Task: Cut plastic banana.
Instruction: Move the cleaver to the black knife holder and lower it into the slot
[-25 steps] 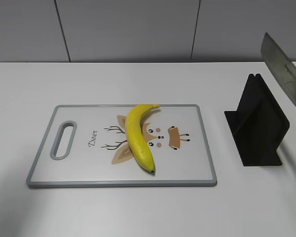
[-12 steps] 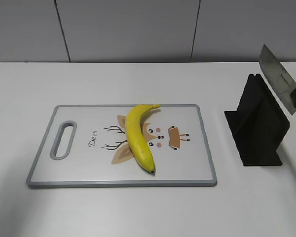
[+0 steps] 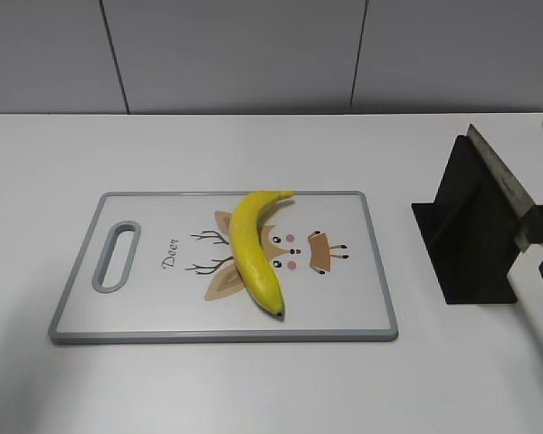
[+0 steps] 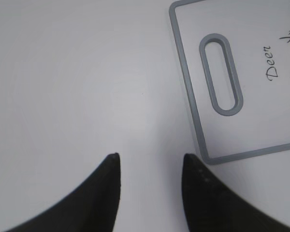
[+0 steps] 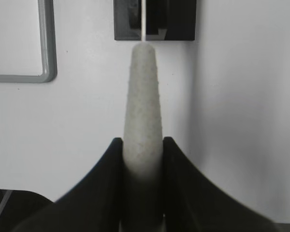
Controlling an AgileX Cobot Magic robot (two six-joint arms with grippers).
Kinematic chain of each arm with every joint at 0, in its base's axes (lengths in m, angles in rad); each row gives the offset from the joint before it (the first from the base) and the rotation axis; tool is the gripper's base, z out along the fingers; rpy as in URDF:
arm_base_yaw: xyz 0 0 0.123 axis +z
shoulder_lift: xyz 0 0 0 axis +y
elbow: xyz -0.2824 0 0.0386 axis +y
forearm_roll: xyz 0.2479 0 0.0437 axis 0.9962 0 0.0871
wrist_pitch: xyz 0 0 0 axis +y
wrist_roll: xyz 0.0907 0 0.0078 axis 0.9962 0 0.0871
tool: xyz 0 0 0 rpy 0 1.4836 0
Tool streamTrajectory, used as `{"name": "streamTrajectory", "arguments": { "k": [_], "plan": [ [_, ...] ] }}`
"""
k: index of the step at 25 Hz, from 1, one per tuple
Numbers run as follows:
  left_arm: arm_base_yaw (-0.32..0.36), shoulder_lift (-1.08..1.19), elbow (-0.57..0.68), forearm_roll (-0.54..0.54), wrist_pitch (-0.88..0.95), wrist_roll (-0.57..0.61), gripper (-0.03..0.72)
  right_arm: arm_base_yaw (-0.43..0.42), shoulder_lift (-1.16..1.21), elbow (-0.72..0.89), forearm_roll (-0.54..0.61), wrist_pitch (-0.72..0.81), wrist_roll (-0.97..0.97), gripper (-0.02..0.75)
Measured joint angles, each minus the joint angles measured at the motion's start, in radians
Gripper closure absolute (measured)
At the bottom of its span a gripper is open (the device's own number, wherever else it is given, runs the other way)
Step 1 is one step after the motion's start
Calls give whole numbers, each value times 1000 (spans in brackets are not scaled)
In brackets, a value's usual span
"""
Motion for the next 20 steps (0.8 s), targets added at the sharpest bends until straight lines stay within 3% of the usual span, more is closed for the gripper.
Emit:
{"name": "streamTrajectory", "arguments": {
  "k": [20],
  "plan": [
    [0, 0, 0, 0, -2, 0, 273, 0, 132, 18, -30, -145, -1, 558]
  ]
}}
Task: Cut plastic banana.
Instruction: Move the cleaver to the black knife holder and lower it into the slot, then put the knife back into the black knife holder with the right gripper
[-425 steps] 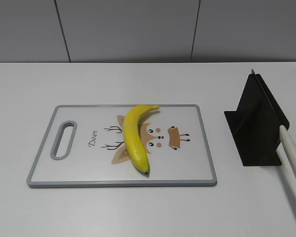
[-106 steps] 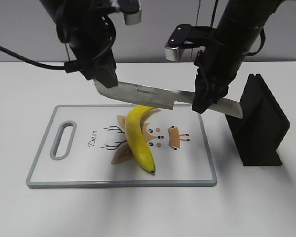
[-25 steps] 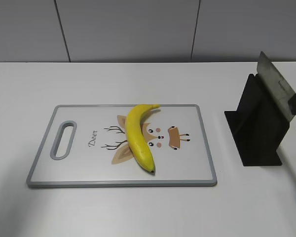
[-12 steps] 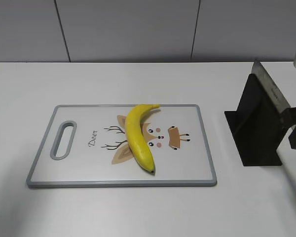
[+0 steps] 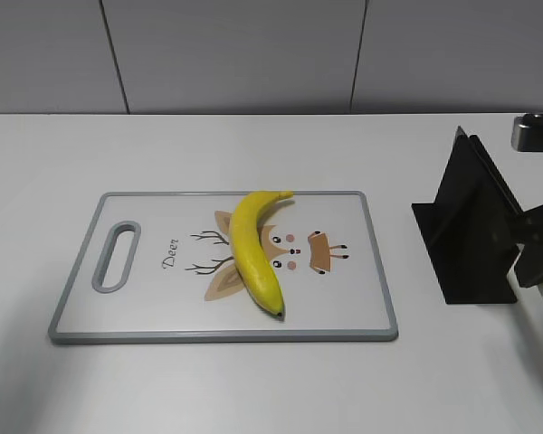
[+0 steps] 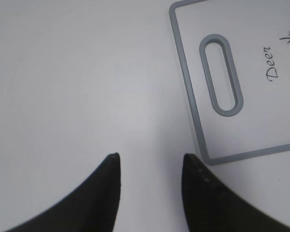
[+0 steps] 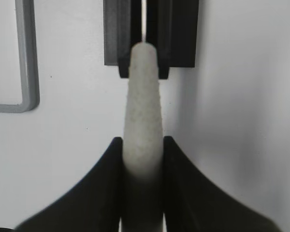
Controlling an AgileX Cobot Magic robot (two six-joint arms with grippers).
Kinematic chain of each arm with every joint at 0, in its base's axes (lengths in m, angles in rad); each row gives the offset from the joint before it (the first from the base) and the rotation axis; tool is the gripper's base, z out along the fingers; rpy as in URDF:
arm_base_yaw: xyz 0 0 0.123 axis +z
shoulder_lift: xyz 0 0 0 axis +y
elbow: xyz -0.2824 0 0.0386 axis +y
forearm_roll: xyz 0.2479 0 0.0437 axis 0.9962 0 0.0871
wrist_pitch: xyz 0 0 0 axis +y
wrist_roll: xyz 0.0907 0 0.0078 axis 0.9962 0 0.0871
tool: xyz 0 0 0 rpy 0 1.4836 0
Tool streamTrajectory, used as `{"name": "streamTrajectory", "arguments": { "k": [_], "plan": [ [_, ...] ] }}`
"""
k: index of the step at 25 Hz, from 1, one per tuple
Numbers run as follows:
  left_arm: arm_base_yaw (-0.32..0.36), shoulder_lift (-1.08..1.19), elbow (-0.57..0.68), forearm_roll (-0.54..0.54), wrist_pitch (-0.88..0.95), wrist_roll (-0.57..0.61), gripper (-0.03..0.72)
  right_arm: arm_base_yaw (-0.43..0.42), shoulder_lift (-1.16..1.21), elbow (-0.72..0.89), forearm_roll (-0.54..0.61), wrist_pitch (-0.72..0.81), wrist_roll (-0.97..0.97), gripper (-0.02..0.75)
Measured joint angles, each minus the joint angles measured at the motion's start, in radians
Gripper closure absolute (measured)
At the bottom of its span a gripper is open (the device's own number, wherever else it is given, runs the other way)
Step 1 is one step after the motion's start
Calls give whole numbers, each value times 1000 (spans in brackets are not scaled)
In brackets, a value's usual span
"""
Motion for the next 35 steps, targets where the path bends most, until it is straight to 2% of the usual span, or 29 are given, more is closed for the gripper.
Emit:
{"name": "streamTrajectory", "arguments": {
  "k": [35],
  "plan": [
    [0, 0, 0, 0, -1, 0, 273, 0, -6, 0, -1, -4, 0, 558]
  ]
}}
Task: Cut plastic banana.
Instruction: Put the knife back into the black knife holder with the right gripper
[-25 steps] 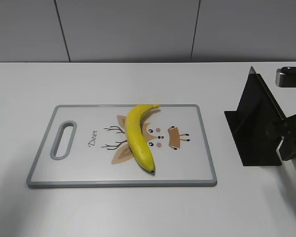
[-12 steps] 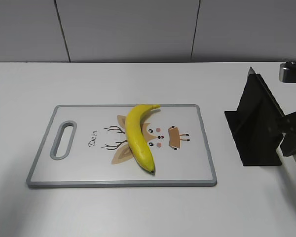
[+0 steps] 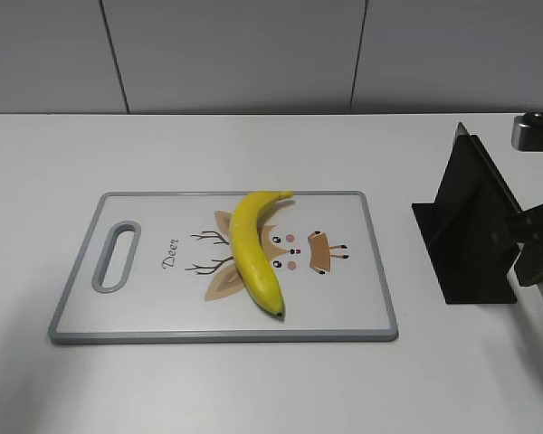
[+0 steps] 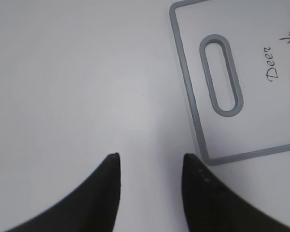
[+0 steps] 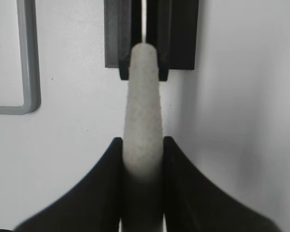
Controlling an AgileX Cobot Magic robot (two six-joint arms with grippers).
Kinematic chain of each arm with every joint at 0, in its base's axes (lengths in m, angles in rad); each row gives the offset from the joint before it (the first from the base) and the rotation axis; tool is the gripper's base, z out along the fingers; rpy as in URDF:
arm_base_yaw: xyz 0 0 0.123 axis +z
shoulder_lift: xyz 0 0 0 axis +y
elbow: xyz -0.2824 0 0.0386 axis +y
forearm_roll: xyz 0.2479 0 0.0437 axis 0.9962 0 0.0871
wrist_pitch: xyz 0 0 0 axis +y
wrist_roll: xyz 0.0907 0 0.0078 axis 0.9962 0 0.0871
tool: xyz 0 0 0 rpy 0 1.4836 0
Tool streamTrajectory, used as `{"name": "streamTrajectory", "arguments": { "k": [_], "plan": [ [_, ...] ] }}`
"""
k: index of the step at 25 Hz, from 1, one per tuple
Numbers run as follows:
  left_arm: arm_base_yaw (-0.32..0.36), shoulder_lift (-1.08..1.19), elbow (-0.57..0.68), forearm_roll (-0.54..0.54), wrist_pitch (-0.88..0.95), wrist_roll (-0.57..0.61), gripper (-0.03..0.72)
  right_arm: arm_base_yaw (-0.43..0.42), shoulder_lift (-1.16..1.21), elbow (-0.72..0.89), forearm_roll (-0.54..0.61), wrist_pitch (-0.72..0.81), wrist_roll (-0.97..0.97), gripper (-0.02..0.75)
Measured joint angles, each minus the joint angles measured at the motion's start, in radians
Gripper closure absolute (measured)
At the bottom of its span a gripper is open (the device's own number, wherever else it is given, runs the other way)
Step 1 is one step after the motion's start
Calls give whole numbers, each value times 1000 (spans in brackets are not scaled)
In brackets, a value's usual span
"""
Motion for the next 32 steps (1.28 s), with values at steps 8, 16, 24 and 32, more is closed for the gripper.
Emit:
{"name": "streamTrajectory", "arguments": {
  "k": [8, 16, 24, 32],
  "plan": [
    [0, 0, 0, 0, 0, 0, 273, 0, 19, 0, -1, 3, 0, 558],
    [0, 0, 0, 0, 0, 0, 273, 0, 19, 0, -2, 3, 0, 558],
    [0, 0, 0, 0, 0, 0, 273, 0, 19, -1, -2, -33, -1, 477],
    [0, 0, 0, 0, 0, 0, 273, 0, 20, -6, -3, -41, -1, 463]
  ]
}}
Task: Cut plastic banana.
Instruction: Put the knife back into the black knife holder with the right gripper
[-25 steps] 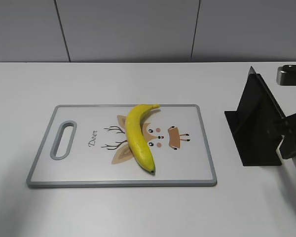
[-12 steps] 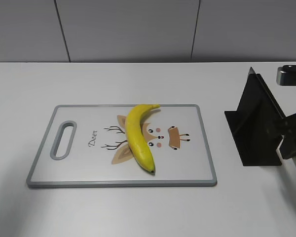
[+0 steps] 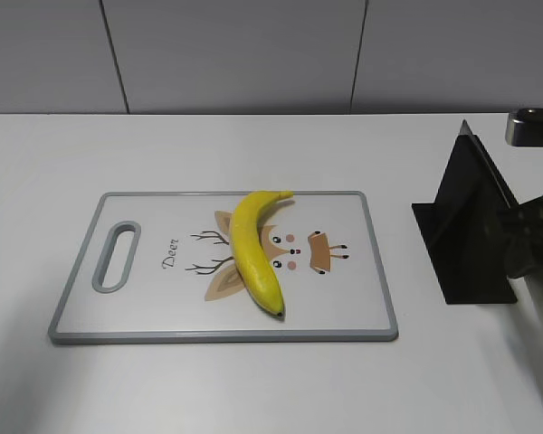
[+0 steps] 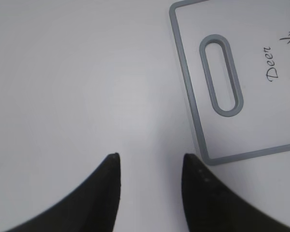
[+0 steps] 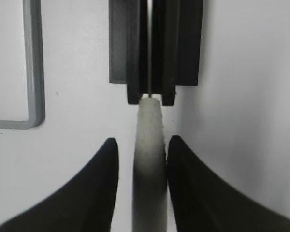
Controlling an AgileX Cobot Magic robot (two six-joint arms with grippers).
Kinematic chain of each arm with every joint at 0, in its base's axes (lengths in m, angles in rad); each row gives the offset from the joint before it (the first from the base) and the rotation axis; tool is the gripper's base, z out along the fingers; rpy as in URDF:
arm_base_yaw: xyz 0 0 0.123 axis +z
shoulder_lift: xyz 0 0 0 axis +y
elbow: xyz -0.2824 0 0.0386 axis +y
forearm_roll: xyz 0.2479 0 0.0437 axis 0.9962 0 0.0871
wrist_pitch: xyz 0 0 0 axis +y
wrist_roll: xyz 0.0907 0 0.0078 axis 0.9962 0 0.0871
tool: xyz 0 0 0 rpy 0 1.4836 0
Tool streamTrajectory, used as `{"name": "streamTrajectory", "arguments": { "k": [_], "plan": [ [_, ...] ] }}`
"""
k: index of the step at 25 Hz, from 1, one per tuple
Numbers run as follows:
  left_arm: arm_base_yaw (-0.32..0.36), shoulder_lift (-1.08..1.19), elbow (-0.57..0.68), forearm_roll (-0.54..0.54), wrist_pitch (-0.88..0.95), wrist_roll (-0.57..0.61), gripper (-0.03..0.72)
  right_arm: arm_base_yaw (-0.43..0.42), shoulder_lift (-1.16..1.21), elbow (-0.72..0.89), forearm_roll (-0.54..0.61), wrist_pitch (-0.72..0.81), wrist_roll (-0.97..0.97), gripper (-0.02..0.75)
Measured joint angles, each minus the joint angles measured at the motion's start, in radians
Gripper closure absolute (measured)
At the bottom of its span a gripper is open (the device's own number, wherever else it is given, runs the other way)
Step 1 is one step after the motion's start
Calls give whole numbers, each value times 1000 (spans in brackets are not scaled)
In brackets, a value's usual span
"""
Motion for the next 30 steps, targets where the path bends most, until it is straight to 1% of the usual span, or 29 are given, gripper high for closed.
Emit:
{"name": "streamTrajectory", "arguments": {
  "k": [2, 4, 7, 10, 13, 16, 22, 25, 30],
  "plan": [
    [0, 0, 0, 0, 0, 0, 273, 0, 0, -9, 0, -2, 0, 450],
    [0, 0, 0, 0, 0, 0, 273, 0, 0, -26, 0, -3, 0, 416],
    [0, 0, 0, 0, 1, 0, 273, 0, 1, -67, 0, 5, 0, 321],
    [0, 0, 0, 0, 1, 0, 273, 0, -2, -117, 0, 45, -2, 225],
    [0, 0, 0, 0, 1, 0, 273, 0, -2, -171, -1, 95, -6, 170],
    [0, 0, 0, 0, 1, 0, 251, 0, -2, -231, -16, 156, -6, 158],
    [0, 0, -29, -34, 9, -1, 102, 0, -2, -387, -73, 271, -8, 151],
    [0, 0, -70, -52, 14, -27, 80, 0, -2, -467, -92, 329, -26, 150],
    [0, 0, -159, -51, 58, -114, 73, 0, -2, -592, -102, 446, -77, 150]
  ]
}}
